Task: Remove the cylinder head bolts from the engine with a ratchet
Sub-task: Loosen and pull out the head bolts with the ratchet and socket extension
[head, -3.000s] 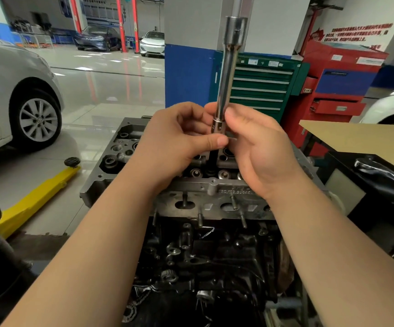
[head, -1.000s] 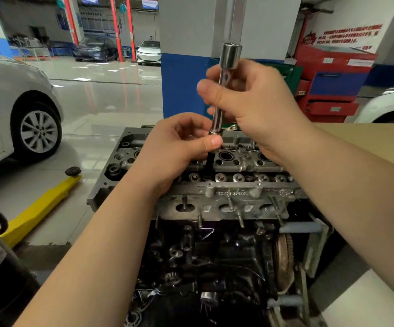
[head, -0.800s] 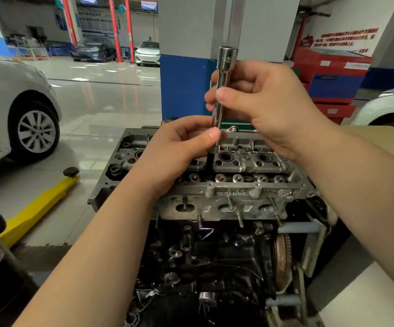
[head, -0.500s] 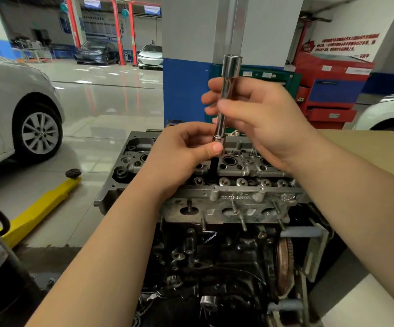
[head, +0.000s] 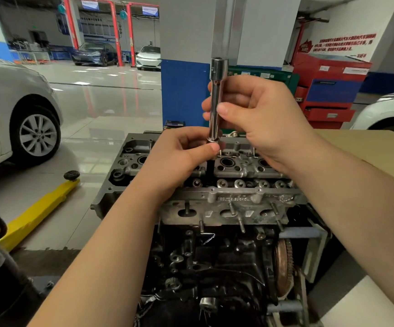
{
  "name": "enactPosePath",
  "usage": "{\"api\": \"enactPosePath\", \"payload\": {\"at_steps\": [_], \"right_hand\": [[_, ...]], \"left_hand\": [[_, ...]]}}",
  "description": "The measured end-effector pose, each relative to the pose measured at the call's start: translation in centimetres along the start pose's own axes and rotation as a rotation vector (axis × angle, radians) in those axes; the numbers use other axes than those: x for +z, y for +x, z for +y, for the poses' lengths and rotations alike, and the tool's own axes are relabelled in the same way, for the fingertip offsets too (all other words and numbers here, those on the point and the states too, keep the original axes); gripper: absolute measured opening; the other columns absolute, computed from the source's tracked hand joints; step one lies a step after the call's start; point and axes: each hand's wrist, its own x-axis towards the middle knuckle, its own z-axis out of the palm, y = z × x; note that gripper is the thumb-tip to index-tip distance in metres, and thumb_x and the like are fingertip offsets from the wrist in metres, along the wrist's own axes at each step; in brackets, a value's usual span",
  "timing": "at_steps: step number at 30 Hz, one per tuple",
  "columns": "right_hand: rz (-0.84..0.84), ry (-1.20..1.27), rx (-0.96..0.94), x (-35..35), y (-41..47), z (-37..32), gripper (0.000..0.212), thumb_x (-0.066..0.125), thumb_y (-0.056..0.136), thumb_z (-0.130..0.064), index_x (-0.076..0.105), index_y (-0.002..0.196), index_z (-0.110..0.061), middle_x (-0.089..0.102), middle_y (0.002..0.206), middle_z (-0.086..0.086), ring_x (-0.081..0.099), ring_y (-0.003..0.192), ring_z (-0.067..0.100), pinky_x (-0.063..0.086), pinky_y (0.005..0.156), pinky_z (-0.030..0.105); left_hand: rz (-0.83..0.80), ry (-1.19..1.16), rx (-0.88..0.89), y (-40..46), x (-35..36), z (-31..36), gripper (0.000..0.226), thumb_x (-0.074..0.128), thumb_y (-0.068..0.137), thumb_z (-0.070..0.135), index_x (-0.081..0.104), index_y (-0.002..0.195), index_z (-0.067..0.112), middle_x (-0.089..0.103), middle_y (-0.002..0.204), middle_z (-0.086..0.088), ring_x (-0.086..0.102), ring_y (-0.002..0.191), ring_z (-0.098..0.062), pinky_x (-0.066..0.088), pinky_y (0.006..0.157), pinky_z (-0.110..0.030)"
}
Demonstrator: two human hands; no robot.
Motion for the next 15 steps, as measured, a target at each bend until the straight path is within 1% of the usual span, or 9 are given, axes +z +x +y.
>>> {"api": "enactPosePath", "payload": {"at_steps": [2, 4, 6, 8, 10, 11, 13, 14, 15], "right_hand": [[0.064, -0.065, -0.007, 0.29, 0.06, -0.03, 0.025, 0.071, 0.094, -0.003, 0.069, 0.115, -0.017, 0.077, 0.104, 0.003, 0.075, 0.099, 0.017, 0.062, 0.085, 0.038], [0.117, -0.123, -0.012, 0.76, 0.04, 0.07, 0.027, 0.078, 0.09, -0.01, 0.069, 0.114, -0.02, 0.075, 0.103, -0.002, 0.073, 0.098, 0.014, 0.061, 0.09, 0.039], [0.126, -0.118, -0.012, 0.99, -0.08, 0.1, 0.028, 0.08, 0.089, -0.017, 0.07, 0.113, -0.026, 0.074, 0.103, -0.006, 0.071, 0.099, 0.013, 0.06, 0.092, 0.036], [0.073, -0.071, 0.012, 0.99, -0.18, 0.1, 0.027, 0.074, 0.094, -0.015, 0.07, 0.119, -0.025, 0.075, 0.109, -0.007, 0.071, 0.104, 0.01, 0.059, 0.092, 0.029], [0.027, -0.071, 0.036, 0.65, -0.21, 0.07, 0.029, 0.067, 0.098, -0.008, 0.069, 0.123, -0.022, 0.076, 0.114, -0.005, 0.072, 0.106, 0.011, 0.059, 0.094, 0.03], [0.018, -0.082, 0.045, 0.51, -0.18, -0.01, 0.028, 0.066, 0.098, -0.006, 0.069, 0.123, -0.019, 0.077, 0.112, -0.003, 0.074, 0.104, 0.013, 0.06, 0.094, 0.033], [0.051, -0.124, 0.053, 0.37, -0.14, -0.16, 0.022, 0.072, 0.095, -0.009, 0.072, 0.116, -0.015, 0.078, 0.102, 0.001, 0.076, 0.094, 0.015, 0.062, 0.089, 0.038], [0.089, -0.178, 0.044, 0.47, -0.14, -0.28, 0.021, 0.079, 0.09, -0.016, 0.073, 0.11, -0.015, 0.078, 0.096, 0.001, 0.076, 0.089, 0.015, 0.063, 0.086, 0.039], [0.132, -0.253, 0.029, 0.61, -0.09, -0.33, 0.026, 0.085, 0.084, -0.025, 0.072, 0.105, -0.017, 0.077, 0.092, 0.001, 0.075, 0.085, 0.016, 0.063, 0.082, 0.039]], "left_hand": [[0.006, 0.019, -0.007, 0.03, 0.14, 0.09, 0.031, 0.084, 0.082, 0.022, 0.079, 0.112, 0.019, 0.079, 0.106, -0.007, 0.073, 0.105, -0.03, 0.061, 0.092, -0.041], [0.044, 0.051, -0.002, 0.19, 0.17, -0.02, 0.035, 0.092, 0.076, 0.027, 0.078, 0.107, 0.019, 0.077, 0.104, -0.012, 0.071, 0.103, -0.038, 0.059, 0.093, -0.049], [0.084, 0.058, 0.013, 0.33, 0.08, -0.23, 0.035, 0.095, 0.074, 0.025, 0.078, 0.103, 0.016, 0.077, 0.1, -0.014, 0.071, 0.098, -0.037, 0.061, 0.09, -0.044], [0.098, 0.028, -0.002, 0.28, 0.01, -0.26, 0.03, 0.092, 0.077, 0.021, 0.079, 0.104, 0.017, 0.079, 0.096, -0.01, 0.075, 0.095, -0.031, 0.061, 0.093, -0.041], [0.073, 0.019, -0.008, 0.2, 0.09, -0.35, 0.028, 0.086, 0.084, 0.016, 0.079, 0.112, 0.017, 0.081, 0.099, -0.007, 0.077, 0.098, -0.026, 0.059, 0.1, -0.044], [0.055, 0.016, -0.007, 0.16, 0.13, -0.34, 0.029, 0.083, 0.087, 0.016, 0.079, 0.116, 0.016, 0.081, 0.102, -0.007, 0.077, 0.101, -0.026, 0.058, 0.102, -0.046], [0.028, 0.016, -0.014, 0.11, 0.24, -0.12, 0.034, 0.084, 0.084, 0.024, 0.078, 0.117, 0.016, 0.08, 0.108, -0.008, 0.074, 0.108, -0.029, 0.057, 0.103, -0.049], [0.029, 0.033, -0.014, 0.12, 0.24, -0.07, 0.038, 0.088, 0.08, 0.028, 0.078, 0.115, 0.018, 0.079, 0.109, -0.008, 0.074, 0.107, -0.028, 0.058, 0.101, -0.049], [0.046, 0.056, -0.008, 0.16, 0.21, -0.06, 0.039, 0.092, 0.077, 0.03, 0.078, 0.112, 0.019, 0.078, 0.107, -0.007, 0.074, 0.102, -0.025, 0.06, 0.096, -0.046]]}}
